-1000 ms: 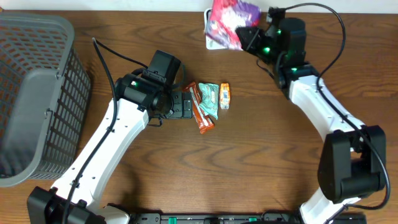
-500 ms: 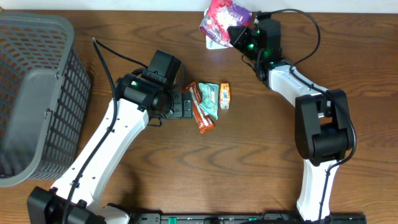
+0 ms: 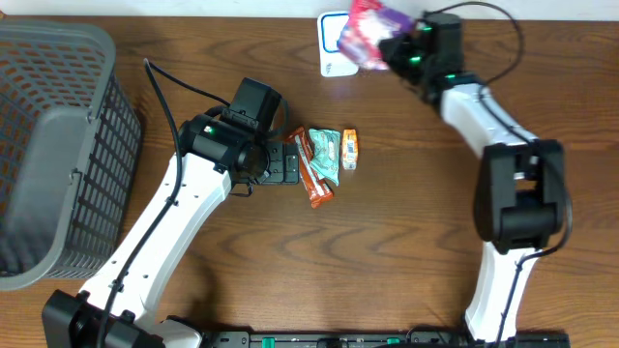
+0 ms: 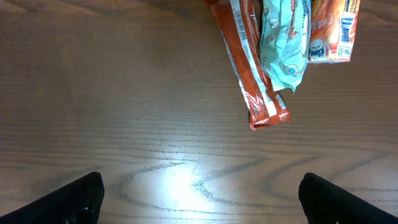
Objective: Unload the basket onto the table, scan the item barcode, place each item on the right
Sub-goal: 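Lift the purple bag up past the white scanner with the right gripper, then set the purple bag down at the table's right side and release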
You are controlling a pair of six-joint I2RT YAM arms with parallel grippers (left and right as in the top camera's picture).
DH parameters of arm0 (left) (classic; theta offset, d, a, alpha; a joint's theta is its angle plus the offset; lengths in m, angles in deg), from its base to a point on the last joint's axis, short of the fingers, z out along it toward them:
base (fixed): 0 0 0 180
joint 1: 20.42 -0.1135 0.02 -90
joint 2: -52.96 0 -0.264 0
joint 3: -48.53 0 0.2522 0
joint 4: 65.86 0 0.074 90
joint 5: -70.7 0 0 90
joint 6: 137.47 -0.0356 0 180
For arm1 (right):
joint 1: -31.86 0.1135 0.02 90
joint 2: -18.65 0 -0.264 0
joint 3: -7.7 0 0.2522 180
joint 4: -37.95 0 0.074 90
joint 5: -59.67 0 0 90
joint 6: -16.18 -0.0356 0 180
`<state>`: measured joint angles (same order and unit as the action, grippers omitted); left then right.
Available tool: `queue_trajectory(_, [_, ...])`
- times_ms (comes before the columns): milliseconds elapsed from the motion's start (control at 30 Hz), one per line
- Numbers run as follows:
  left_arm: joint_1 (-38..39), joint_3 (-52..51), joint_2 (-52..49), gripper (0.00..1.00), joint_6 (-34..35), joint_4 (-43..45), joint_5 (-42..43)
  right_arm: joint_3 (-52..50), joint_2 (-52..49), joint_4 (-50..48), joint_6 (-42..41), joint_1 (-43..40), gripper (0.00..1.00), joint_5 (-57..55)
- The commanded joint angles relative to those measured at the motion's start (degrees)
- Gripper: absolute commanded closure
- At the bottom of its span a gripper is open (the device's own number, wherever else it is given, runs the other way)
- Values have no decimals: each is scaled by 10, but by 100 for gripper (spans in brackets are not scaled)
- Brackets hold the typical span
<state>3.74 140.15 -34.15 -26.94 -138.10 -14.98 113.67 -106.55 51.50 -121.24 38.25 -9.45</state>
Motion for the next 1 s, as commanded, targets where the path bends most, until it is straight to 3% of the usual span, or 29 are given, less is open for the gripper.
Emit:
queue_trajectory(0, [0,0,-3,0,-7,-2,-5,15,32,5,12,-99,99,107])
queue_trajectory(167, [0,0,-3,0,-7,-2,-5,15,32,77,12,-219,99,215])
queue_trajectory(300, [0,0,-3,0,-7,-2,-5,15,32,238,34,-306,99,146])
queue_trajectory(500, [0,0,-3,0,-7,-2,-5,15,32,332,122,-378,96,73])
queue_trajectory(600, [0,0,-3,0,-7,-2,-5,14,32,359,124,-395,81,25])
queue_trajectory(633, [0,0,-3,0,-7,-2,-5,14,32,363,124,-398,66,15])
queue_trajectory(667, [0,0,-3,0,-7,-2,-5,14,32,367,127,-401,38,5])
queue_trajectory(733, [0,0,-3,0,-7,-2,-5,14,32,369,139,-402,4,5])
queue_trajectory(967, [0,0,-3,0,-7,-2,-5,15,42,384,171,-400,1,93])
